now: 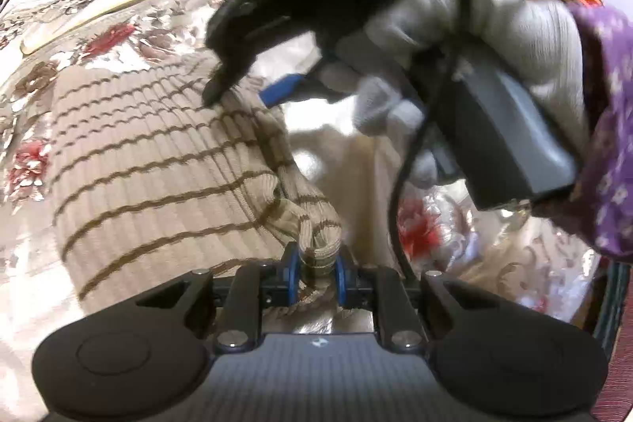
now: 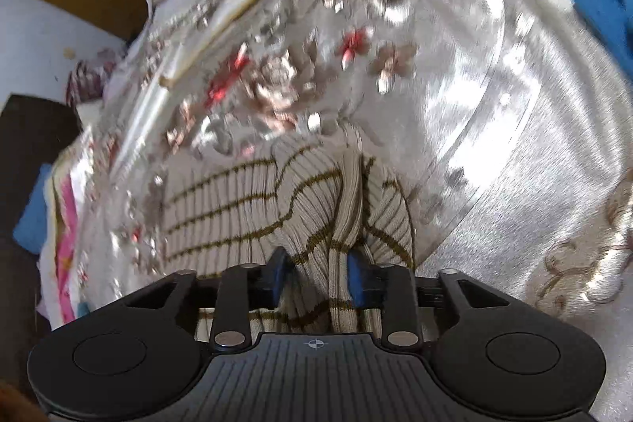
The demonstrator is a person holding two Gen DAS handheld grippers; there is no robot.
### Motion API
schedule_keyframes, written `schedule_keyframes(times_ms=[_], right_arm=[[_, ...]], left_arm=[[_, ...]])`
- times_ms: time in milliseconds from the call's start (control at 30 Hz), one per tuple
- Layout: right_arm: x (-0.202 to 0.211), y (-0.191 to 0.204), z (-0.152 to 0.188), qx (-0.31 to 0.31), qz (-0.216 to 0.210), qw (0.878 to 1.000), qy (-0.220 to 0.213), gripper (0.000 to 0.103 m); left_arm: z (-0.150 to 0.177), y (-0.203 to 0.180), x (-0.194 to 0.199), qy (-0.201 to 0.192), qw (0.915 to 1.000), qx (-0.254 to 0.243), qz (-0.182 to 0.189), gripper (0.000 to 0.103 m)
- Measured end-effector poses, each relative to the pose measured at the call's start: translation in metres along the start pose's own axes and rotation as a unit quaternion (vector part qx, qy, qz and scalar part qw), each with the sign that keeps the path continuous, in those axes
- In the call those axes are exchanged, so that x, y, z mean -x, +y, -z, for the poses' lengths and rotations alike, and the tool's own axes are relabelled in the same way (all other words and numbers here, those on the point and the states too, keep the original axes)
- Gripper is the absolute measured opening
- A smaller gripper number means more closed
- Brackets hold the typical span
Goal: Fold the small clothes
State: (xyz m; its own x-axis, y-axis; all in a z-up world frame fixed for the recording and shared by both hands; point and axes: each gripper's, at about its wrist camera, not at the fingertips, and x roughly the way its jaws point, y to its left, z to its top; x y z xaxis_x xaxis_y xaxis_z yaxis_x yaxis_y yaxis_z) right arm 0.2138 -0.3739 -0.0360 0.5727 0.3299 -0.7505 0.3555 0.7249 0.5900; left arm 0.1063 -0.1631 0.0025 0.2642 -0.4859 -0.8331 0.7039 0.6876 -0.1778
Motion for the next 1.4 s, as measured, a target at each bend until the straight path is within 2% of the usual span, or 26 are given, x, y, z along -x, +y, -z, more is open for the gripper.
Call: schedule_keyframes(times_ms=[167,300,367,433,500,533,600,733,900,967,1000,1100,1167,1200,1267,1333,1400], right_arm=[[0.029,0.008,0.009,0.020,0.017,0.999,-0.029,0.042],[0.053,0.015,0.019,0.030,-0.008,0.999,-0.028,0.042],[0.054,0.018,0.027,0.044,-0.010,0.999,-0.014,0.042],[0.044,0.018,0.034,0.057,0.019,0.998,0.002,0.042],[0.034,0.010,0.041,0.046,0.038,0.998,0.020,0.042],[0.030,0.006,0.042,0.034,0.033,0.999,0.026,0.042],[0.033,0.005,0.041,0.022,0.033,0.999,0.017,0.040],[0.052,0.021,0.036,0.059,0.018,0.998,-0.024,0.040],[0.022,0.020,0.028,0.063,0.021,0.998,-0.002,0.040],[0.008,0.014,0.026,0.045,0.017,0.999,0.011,0.036],[0.006,0.008,0.026,0.032,0.007,0.999,0.012,0.023],[0.014,-0.006,0.026,-0.029,-0.034,0.999,0.015,0.014],[0.027,-0.008,0.026,-0.026,-0.040,0.999,0.002,0.012],[0.030,-0.009,0.025,-0.022,-0.027,0.999,0.000,0.011],[0.020,-0.021,0.027,-0.033,0.002,0.999,0.013,0.011],[0.012,-0.026,0.028,-0.046,-0.001,0.999,0.021,0.012],[0.016,-0.018,0.027,-0.028,-0.006,0.999,0.015,0.018]], left_arm=[[0.001,0.022,0.038,-0.006,0.9998,0.021,0.000,0.026],[0.004,0.047,0.058,-0.010,0.9979,0.060,-0.023,0.027],[0.004,0.056,0.053,-0.009,0.9967,0.072,-0.037,0.028],[0.004,0.063,0.044,-0.005,0.9951,0.085,-0.051,0.028],[0.002,0.065,0.033,-0.009,0.9946,0.083,-0.062,0.028],[0.003,0.063,0.026,-0.008,0.9944,0.077,-0.073,0.028],[0.002,0.061,0.018,-0.006,0.9944,0.068,-0.080,0.028],[0.002,0.059,0.018,-0.007,0.9946,0.060,-0.084,0.028],[-0.001,0.058,0.016,-0.009,0.9943,0.059,-0.088,0.028],[-0.001,0.059,0.015,-0.014,0.9941,0.055,-0.092,0.028],[-0.001,0.060,0.014,-0.015,0.9939,0.055,-0.094,0.028],[0.001,0.067,0.008,-0.010,0.9930,0.064,-0.099,0.030],[0.006,0.072,0.002,0.006,0.9926,0.066,-0.102,0.030],[0.010,0.074,-0.001,0.013,0.9926,0.070,-0.098,0.030],[0.015,0.074,-0.005,0.026,0.9928,0.067,-0.095,0.030],[0.017,0.071,-0.002,0.031,0.9931,0.056,-0.098,0.030],[0.014,0.072,0.007,0.030,0.9937,0.060,-0.090,0.030]])
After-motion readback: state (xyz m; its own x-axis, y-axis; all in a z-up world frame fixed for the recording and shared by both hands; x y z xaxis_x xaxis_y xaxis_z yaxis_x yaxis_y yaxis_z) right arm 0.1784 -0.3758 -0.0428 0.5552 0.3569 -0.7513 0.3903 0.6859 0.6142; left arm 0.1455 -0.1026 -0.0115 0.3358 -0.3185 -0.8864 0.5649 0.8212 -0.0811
